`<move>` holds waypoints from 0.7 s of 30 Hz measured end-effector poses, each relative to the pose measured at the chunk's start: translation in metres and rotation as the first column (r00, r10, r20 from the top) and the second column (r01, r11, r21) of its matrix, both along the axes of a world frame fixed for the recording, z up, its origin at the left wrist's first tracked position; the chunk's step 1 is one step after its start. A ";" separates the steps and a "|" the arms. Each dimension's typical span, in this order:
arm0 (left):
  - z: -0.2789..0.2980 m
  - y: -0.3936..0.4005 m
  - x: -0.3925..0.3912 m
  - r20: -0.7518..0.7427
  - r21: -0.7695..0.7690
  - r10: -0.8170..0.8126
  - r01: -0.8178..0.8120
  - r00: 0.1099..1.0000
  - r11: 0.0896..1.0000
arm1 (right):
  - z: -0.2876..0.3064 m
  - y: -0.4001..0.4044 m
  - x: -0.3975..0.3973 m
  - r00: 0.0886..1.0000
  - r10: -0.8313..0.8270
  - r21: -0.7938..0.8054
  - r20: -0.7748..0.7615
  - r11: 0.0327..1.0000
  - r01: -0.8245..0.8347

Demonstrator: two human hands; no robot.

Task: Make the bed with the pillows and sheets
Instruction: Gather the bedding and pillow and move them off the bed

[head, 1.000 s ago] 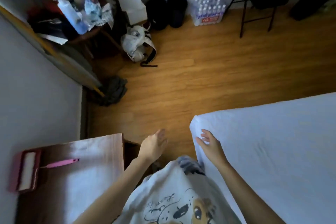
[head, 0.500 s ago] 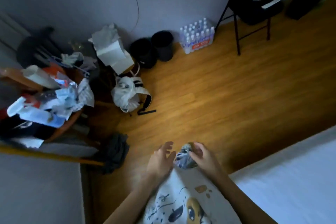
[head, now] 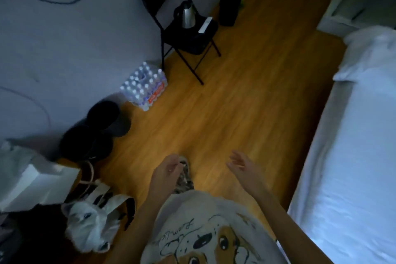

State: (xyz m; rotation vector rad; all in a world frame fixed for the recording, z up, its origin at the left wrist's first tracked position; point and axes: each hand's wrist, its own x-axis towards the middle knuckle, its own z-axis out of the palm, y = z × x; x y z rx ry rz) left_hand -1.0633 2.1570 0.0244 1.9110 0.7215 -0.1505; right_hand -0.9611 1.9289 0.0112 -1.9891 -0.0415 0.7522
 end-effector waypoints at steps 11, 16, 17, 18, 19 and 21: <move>0.019 0.078 0.326 0.032 -0.041 -0.541 0.542 0.840 0.839 | 0.029 0.052 0.165 0.762 -0.645 0.039 0.055 0.764 0.644; 0.018 0.031 0.451 0.034 -0.086 -0.610 0.611 0.791 0.787 | 0.019 0.024 0.253 0.627 -0.777 0.054 0.065 0.630 0.775; 0.013 0.019 0.476 0.025 -0.087 -0.618 0.617 0.786 0.782 | 0.016 0.013 0.275 0.609 -0.790 0.052 0.073 0.613 0.788; 0.008 0.006 0.501 0.022 -0.083 -0.628 0.627 0.778 0.774 | 0.012 0.002 0.300 0.603 -0.794 0.053 0.082 0.607 0.793; 0.004 -0.007 0.528 0.022 -0.083 -0.632 0.631 0.775 0.771 | 0.008 -0.009 0.328 0.603 -0.794 0.060 0.084 0.608 0.792; 0.004 -0.030 0.580 0.020 -0.081 -0.611 0.611 0.791 0.788 | 0.007 -0.032 0.385 0.611 -0.789 0.064 0.065 0.615 0.786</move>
